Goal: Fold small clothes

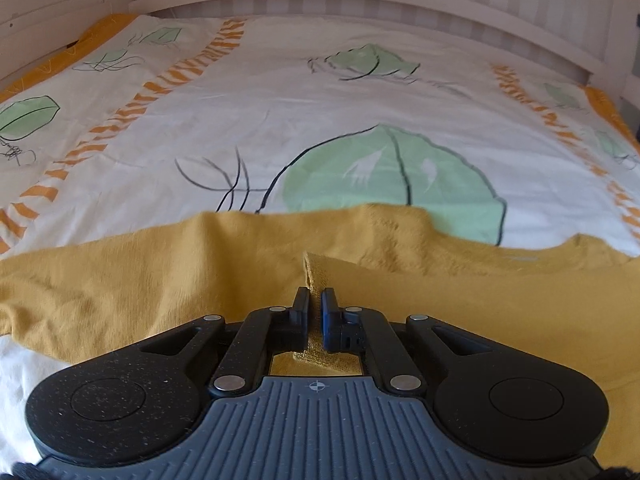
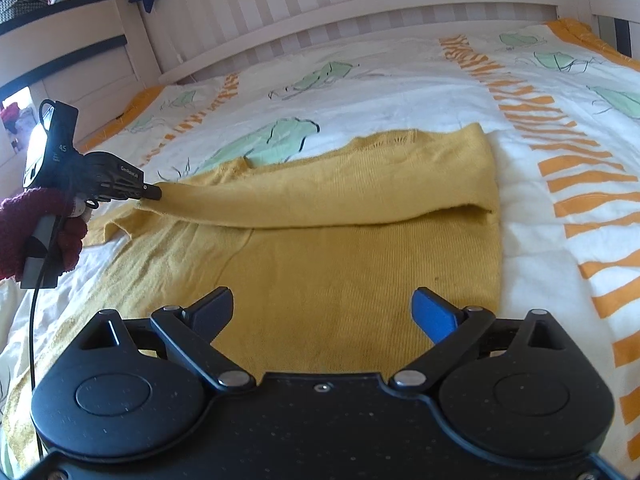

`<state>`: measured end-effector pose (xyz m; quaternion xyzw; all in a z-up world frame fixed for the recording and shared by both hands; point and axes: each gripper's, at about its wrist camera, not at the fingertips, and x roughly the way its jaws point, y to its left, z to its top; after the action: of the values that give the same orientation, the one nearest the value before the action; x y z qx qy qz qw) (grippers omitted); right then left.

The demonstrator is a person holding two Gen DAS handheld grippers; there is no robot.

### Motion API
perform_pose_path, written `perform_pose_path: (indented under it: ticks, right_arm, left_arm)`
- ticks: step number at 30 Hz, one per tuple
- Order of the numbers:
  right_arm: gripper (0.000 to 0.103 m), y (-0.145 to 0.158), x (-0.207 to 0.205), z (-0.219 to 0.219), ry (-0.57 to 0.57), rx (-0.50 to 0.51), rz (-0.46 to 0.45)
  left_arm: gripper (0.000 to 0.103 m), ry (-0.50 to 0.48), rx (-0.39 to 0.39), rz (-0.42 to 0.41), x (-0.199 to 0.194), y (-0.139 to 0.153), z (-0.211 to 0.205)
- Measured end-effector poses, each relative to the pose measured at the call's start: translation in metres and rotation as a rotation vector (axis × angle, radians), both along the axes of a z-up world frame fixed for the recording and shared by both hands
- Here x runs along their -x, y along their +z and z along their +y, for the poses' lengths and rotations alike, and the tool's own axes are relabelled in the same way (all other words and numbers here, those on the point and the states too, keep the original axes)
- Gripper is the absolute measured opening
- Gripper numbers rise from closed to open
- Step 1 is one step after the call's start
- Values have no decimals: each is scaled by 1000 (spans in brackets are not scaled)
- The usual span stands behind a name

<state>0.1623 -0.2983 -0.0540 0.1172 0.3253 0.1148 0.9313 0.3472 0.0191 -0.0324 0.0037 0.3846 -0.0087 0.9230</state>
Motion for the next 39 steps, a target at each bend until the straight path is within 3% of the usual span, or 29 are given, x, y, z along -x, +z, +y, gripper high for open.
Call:
perform_pose_path:
  ticks: [8, 13, 16, 20, 30, 39]
  right_arm:
    - [102, -8, -1, 7, 10, 39, 14]
    - [103, -12, -1, 15, 10, 89, 11]
    - [103, -13, -1, 18, 10, 111, 10]
    - [103, -14, -1, 20, 11, 133, 12]
    - [103, -17, -2, 30, 16, 208, 16]
    - [103, -18, -1, 28, 16, 203, 11]
  left_arm:
    - [12, 21, -18, 34, -2, -25, 6]
    - [61, 33, -76, -12, 8, -32, 7]
    - [73, 39, -51, -32, 14, -35, 15]
    - [77, 23, -1, -44, 19, -35, 24]
    - [77, -31, 14, -46, 60, -28, 54]
    - [77, 129, 41, -56, 85, -18, 138]
